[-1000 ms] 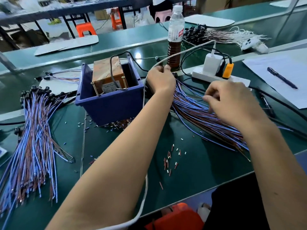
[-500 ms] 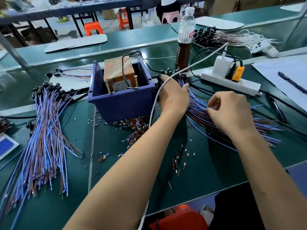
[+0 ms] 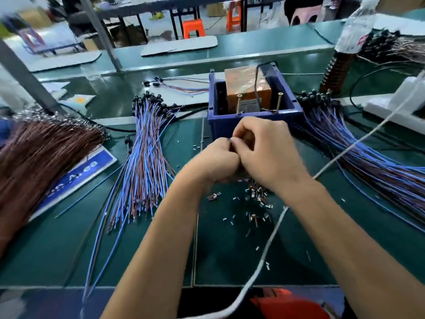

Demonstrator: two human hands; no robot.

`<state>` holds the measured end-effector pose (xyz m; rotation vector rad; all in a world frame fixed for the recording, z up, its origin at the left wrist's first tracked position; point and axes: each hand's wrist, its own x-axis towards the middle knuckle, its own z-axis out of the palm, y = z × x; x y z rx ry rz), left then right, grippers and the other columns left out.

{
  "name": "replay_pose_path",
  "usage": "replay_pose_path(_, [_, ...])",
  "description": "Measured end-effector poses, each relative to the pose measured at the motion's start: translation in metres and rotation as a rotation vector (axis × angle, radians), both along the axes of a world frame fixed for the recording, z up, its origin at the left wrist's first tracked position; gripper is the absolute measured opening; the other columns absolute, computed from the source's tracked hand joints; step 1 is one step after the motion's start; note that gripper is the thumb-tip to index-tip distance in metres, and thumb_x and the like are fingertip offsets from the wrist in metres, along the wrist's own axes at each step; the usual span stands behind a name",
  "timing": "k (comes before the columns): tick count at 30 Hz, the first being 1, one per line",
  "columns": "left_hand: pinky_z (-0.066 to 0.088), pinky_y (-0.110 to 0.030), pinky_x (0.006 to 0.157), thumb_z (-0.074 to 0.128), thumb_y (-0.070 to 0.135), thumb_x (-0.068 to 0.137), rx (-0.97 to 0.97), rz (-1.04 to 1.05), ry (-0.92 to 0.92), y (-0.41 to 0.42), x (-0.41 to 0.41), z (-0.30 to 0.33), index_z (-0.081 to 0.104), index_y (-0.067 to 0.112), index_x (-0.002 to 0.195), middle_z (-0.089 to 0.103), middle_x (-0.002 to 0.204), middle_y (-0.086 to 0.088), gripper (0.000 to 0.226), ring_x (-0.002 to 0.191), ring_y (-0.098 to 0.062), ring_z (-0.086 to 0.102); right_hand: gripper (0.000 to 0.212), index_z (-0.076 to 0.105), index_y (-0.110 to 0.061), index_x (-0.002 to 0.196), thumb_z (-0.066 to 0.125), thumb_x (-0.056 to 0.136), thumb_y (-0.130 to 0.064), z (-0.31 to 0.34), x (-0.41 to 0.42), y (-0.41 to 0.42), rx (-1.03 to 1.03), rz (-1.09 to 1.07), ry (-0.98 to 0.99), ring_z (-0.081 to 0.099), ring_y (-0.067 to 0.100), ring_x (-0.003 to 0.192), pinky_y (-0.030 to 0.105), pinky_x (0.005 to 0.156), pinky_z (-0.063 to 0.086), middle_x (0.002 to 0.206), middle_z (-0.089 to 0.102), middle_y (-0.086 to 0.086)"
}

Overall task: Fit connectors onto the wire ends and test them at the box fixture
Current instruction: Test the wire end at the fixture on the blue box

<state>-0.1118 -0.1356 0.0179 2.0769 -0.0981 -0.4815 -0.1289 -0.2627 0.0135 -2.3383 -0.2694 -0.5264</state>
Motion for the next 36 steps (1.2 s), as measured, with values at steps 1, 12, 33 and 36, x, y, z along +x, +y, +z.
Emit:
replay_pose_path(1, [0.029,-0.014,0.037,0.037,-0.009,0.083,0.070,0.032,-0.024,0.021,0.000,0.000,0.055,0.012,0.071,0.047,0.042,0.006,0.030,0.037,-0.011,0.041,0.005,0.072,-0.019,0.088,0.071,0.092,-0.022,-0.002,0.004,0.018,-0.008,0.051,0.005,0.066,0.025,0.078,0.040,0.075,0.055,0.081,0.073,0.001])
replay_pose_path(12, [0.049,-0.044,0.095,0.061,0.017,0.093,0.916,0.553,-0.497,0.107,0.094,-0.014,0.060,0.008,0.124,0.055,0.130,-0.022,0.032,0.122,-0.041,0.054,0.027,0.058,-0.009,0.127,0.054,0.103,-0.019,-0.018,0.060,0.130,-0.500,0.252,0.400,0.067,0.038,0.111,0.034,0.073,0.048,0.122,0.066,0.014])
replay_pose_path(33, [0.046,-0.043,0.090,0.040,0.022,0.107,0.338,0.854,-0.709,0.103,0.121,0.012,0.052,0.007,0.111,0.070,0.101,-0.007,0.020,0.105,-0.034,0.062,0.014,0.062,-0.013,0.107,0.054,0.106,-0.025,-0.034,0.054,0.112,0.041,0.259,0.463,0.063,0.033,0.082,0.039,0.075,0.054,0.093,0.068,0.012])
replay_pose_path(36, [0.053,-0.047,0.079,0.041,0.018,0.108,-0.022,0.828,-0.788,0.091,0.110,0.044,0.046,0.012,0.100,0.063,0.093,-0.007,0.011,0.085,-0.023,0.065,0.016,0.058,-0.010,0.110,0.048,0.110,-0.024,-0.026,0.042,0.110,0.252,0.273,0.349,0.063,0.029,0.076,0.053,0.075,0.057,0.089,0.062,0.009])
